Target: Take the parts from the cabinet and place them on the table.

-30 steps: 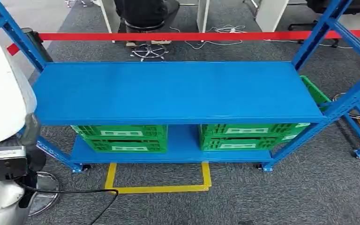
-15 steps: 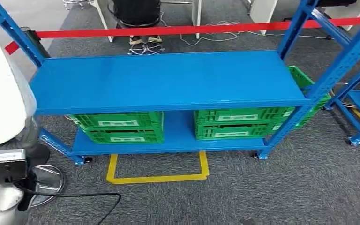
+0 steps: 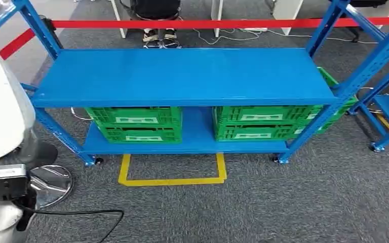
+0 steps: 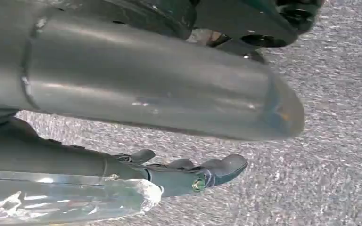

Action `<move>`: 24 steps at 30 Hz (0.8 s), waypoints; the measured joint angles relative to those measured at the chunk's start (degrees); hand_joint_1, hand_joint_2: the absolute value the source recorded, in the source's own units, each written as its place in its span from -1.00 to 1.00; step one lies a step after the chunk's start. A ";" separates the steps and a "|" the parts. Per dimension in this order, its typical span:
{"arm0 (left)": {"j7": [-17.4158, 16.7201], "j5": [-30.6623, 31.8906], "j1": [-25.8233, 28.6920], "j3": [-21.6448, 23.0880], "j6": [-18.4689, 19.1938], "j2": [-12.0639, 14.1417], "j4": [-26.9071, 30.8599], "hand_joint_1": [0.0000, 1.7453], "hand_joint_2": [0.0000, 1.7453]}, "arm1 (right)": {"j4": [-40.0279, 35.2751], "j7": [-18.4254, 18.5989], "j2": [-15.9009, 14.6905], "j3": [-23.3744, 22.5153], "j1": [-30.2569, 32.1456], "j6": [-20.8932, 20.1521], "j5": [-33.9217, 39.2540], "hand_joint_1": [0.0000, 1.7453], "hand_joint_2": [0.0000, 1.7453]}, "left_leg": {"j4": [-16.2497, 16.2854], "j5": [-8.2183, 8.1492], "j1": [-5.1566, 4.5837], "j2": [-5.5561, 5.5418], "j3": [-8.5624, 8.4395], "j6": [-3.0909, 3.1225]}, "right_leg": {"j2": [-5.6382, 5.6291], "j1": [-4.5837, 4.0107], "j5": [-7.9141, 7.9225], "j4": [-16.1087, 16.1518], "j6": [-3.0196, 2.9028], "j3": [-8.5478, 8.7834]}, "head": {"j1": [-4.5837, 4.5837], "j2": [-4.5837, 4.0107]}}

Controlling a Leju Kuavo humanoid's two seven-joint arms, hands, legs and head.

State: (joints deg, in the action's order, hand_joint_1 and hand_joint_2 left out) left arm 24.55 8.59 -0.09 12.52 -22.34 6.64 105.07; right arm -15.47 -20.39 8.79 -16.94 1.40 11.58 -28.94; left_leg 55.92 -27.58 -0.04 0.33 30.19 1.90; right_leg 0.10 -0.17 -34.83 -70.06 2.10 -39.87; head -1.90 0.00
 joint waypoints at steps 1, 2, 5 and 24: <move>0.09 0.13 0.31 -0.07 -0.06 0.02 0.06 1.00 1.00 | 0.00 0.00 0.00 -0.02 0.01 0.00 0.04 -1.00 -1.00 | 0.03 0.55 -0.14 0.07 0.72 0.04 | 0.01 0.08 -1.53 -4.04 0.10 -0.93 | 0.07 0.00; 0.13 0.26 0.63 -0.09 -0.07 0.02 0.11 1.00 1.00 | 0.00 0.00 0.00 -0.04 0.04 0.00 0.09 -1.00 -1.00 | 0.09 1.04 -0.24 0.10 1.44 0.11 | 0.00 0.13 -1.40 -5.56 0.09 -0.83 | 0.00 0.00; 0.28 0.57 1.56 -0.20 -0.07 0.02 0.65 1.00 1.00 | -0.02 0.00 0.00 -0.07 0.00 0.00 0.09 -1.00 -1.00 | 0.45 2.24 -0.55 -0.01 3.18 -0.03 | -0.02 0.11 4.16 4.48 -0.67 6.81 | 0.04 0.00; 0.83 0.98 2.93 -0.48 -0.31 0.26 2.05 1.00 1.00 | -0.04 0.00 0.24 -0.42 -0.11 -0.09 0.02 -1.00 -1.00 | -0.19 -4.58 0.65 -0.44 -5.35 -3.04 | 0.31 -0.03 12.61 12.30 -1.77 2.37 | 0.35 0.00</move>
State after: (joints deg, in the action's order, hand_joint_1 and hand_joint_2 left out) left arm 25.38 9.57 2.84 12.04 -22.64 6.91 107.12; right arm -15.52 -20.39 9.03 -17.35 1.29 11.50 -28.92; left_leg 55.73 -32.16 0.61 -0.11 24.83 -1.14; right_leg 0.41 -0.20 -22.21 -57.77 0.34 -37.50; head -1.55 0.00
